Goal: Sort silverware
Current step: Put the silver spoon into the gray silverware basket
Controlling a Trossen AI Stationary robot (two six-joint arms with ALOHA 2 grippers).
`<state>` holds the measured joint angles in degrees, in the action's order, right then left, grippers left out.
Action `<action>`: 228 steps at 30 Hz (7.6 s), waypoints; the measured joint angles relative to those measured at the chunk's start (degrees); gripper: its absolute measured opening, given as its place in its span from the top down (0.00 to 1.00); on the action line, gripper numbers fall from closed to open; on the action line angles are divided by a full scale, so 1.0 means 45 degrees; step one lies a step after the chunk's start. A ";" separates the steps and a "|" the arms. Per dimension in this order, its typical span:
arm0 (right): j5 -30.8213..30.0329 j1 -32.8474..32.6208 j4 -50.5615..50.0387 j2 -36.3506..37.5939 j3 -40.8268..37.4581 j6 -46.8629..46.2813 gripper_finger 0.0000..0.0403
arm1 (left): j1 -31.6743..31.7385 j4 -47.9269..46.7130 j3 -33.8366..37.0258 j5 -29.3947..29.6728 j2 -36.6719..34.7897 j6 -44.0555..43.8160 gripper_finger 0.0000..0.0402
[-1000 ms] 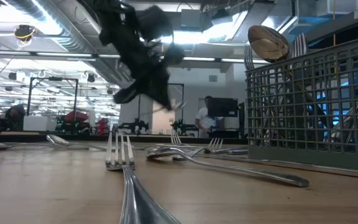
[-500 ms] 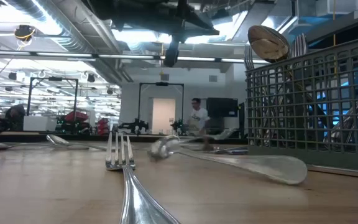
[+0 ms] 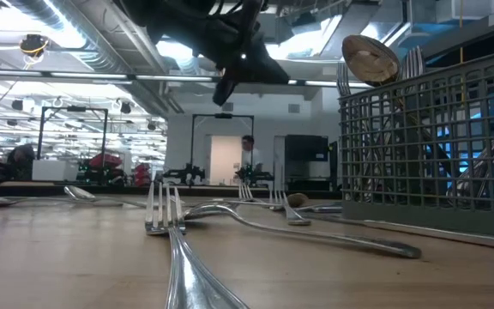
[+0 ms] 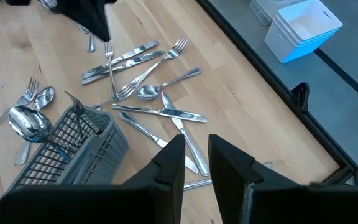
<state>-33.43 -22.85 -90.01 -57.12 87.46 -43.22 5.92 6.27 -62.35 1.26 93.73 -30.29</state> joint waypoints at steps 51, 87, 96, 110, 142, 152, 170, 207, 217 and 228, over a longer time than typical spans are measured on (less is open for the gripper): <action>0.0811 0.0005 0.0008 -0.0044 0.0000 -0.2672 0.82 | 0.1916 0.0085 -0.0530 -0.1210 0.1143 1.2178 0.66; 0.1015 0.0002 0.3037 -0.0123 -0.0005 -0.4353 0.82 | 0.2937 -0.5828 -0.6441 -0.2523 0.6557 1.8826 0.68; 0.1015 0.0003 0.3034 -0.0126 -0.0005 -0.4348 0.82 | 0.2932 -0.6420 -0.6436 -0.2529 0.6917 1.9774 0.68; 0.1248 0.0004 0.3019 -0.0199 -0.0005 -0.4348 0.82 | 0.2922 -0.6398 -0.6431 -0.2534 0.7572 2.0564 0.68; 0.1355 0.0001 0.3019 -0.0199 -0.0005 -0.4343 0.82 | 0.2236 -1.0104 -0.6485 -0.2236 0.7630 1.5121 0.93; 0.1424 0.0002 0.3019 -0.0199 -0.0005 -0.4338 0.82 | 0.1924 -0.9572 -0.6470 -0.2092 0.7645 1.3786 0.97; 0.2024 0.0000 0.3000 -0.0194 -0.0005 -0.3686 0.82 | 0.3505 -0.9674 -0.6382 -0.5859 0.7211 0.9794 0.99; 0.1899 0.0003 0.2198 -0.0184 -0.0005 -0.2832 0.82 | -0.0451 0.3418 -0.6475 -0.7377 0.4182 0.3817 0.99; 0.1212 0.0000 0.2198 -0.0053 0.0000 -0.2638 0.82 | -0.3058 0.4693 -0.6459 0.0121 0.5194 0.5411 0.99; 0.1149 0.0005 0.2132 -0.0073 0.0005 -0.2604 0.82 | -0.3787 0.6846 -0.6470 0.1168 0.7327 0.4420 0.99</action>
<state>-28.26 -22.83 -80.41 -57.45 87.48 -54.93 -11.12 37.08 -91.46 6.52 126.71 -10.40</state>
